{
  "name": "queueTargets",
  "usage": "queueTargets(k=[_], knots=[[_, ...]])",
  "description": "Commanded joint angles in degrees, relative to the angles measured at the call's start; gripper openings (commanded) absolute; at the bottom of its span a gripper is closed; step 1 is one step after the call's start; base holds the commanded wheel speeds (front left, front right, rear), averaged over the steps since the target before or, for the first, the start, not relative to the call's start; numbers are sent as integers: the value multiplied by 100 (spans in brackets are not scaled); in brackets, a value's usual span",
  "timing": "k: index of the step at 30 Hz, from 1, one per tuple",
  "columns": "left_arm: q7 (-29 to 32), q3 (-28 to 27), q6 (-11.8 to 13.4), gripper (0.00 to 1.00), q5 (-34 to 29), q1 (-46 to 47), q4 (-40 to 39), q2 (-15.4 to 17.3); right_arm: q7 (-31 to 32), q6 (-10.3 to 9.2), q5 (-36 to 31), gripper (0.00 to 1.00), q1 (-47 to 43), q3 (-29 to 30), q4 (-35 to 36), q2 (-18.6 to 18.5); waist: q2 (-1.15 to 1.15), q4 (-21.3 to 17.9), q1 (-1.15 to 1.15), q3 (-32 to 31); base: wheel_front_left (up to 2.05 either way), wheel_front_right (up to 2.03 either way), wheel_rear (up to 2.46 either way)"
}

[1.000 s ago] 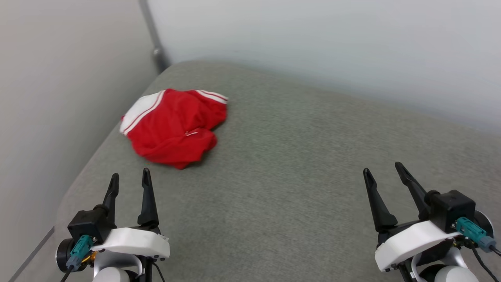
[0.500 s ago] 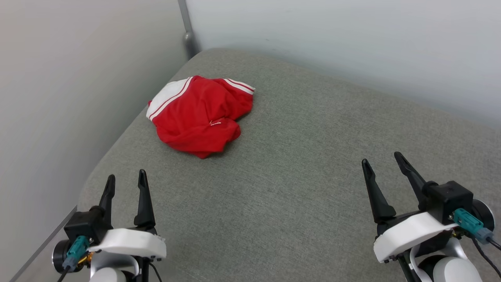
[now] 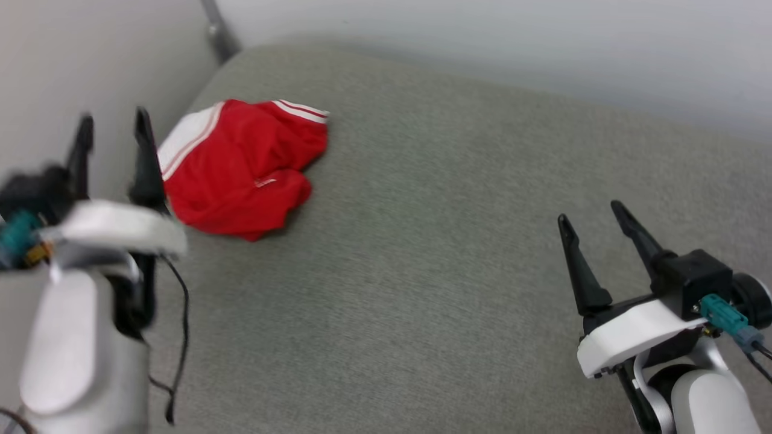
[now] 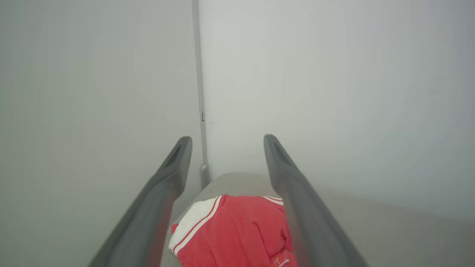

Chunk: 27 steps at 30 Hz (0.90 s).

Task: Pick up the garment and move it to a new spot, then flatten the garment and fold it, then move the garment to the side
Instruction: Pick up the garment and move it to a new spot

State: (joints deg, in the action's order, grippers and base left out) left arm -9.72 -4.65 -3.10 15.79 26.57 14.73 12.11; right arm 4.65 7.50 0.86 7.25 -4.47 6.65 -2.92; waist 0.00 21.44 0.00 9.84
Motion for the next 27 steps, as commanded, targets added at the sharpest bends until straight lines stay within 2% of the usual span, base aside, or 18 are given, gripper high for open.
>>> queueTargets(k=[1, 4, 8, 9, 10, 12, 16, 18, 21, 27], knots=[[211, -15, -52, 100, 47, 304, 65, 112, 28, -2, -61, 100, 124, 18, 44, 6, 0, -354, 0, 407, 0, 0, 0], [922, -21, -210, 100, 346, 887, 280, 362, 63, -2, -123, 100, 258, 47, 128, 6, 0, -607, 0, 752, 0, 0, 0], [2268, -42, -334, 100, 835, 1561, 759, 808, 10, -2, -108, 100, 410, 81, 152, 6, 0, -910, 0, 1141, 0, 0, 0], [2624, -7, -349, 100, 947, 1675, 906, 907, -24, -2, -78, 100, 438, 107, 134, 6, 0, -968, 0, 1207, 0, 0, 0], [2624, -7, -349, 100, 947, 1675, 906, 907, -24, -2, -78, 100, 438, 107, 134, 6, 0, -968, 0, 1207, 0, 0, 0], [3327, 64, -388, 100, 1092, 1862, 1126, 1216, -50, -2, -57, 100, 496, 104, 107, 7, 0, -1106, 0, 1368, 0, 0, 0], [4437, 208, -419, 100, 1339, 2013, 1481, 1637, -157, -2, 14, 100, 592, 155, 12, 7, 0, -1293, 0, 1614, 0, 0, 0], [4753, 190, -420, 100, 1384, 2019, 1576, 1858, -202, -2, 51, 100, 670, 111, -7, 6, 0, -1395, 0, 1759, 0, 0, 0], [5073, 112, -365, 100, 1477, 1919, 1738, 2010, -265, -2, 108, 100, 771, 51, -48, 7, 0, -1523, 0, 1954, 0, 0, 0], [5638, -142, -60, 100, 1801, 1632, 2128, 2048, -344, -2, 127, 100, 918, 37, -157, 6, 0, -1705, 0, 2186, 0, 0, 0]])
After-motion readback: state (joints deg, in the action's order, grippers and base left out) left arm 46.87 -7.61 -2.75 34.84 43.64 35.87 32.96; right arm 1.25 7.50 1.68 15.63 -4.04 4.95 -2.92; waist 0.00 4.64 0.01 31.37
